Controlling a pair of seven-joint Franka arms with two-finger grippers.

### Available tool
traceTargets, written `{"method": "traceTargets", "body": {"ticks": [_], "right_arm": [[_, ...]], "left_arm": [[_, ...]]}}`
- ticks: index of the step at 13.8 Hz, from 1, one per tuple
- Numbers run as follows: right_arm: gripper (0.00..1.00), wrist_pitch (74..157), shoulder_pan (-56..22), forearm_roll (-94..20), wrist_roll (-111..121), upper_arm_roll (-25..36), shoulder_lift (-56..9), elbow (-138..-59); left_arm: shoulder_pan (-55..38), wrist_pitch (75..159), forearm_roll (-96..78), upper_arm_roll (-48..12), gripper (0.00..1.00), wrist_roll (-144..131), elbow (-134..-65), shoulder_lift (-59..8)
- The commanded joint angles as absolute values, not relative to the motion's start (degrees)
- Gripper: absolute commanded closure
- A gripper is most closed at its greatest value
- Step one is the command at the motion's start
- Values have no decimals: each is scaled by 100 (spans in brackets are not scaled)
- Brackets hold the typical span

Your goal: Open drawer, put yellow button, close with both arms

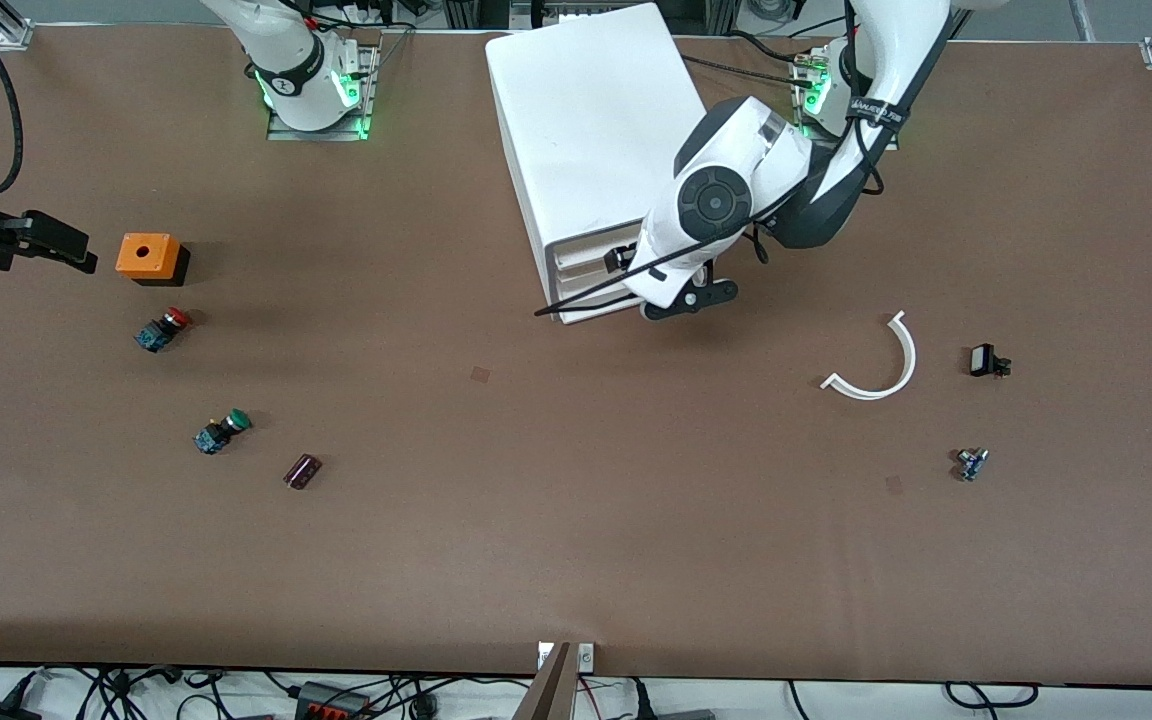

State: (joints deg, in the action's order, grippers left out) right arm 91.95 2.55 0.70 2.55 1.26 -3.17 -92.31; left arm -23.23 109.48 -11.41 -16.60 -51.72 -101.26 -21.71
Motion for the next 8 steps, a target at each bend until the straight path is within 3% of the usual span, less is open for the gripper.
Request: {"method": "traceTargets", "body": {"ticks": [1,8], "right_arm": [[0,9167,290,132,273,79,-80,-9378],[0,9220,290,149,149,88,96,-9527]], "left_arm": [[-2276,10898,-1248,-1758,0,-5238,-10406,-1907],[-2084,10907,-1151,-1749,0,-5063,-10196,-1916]]}}
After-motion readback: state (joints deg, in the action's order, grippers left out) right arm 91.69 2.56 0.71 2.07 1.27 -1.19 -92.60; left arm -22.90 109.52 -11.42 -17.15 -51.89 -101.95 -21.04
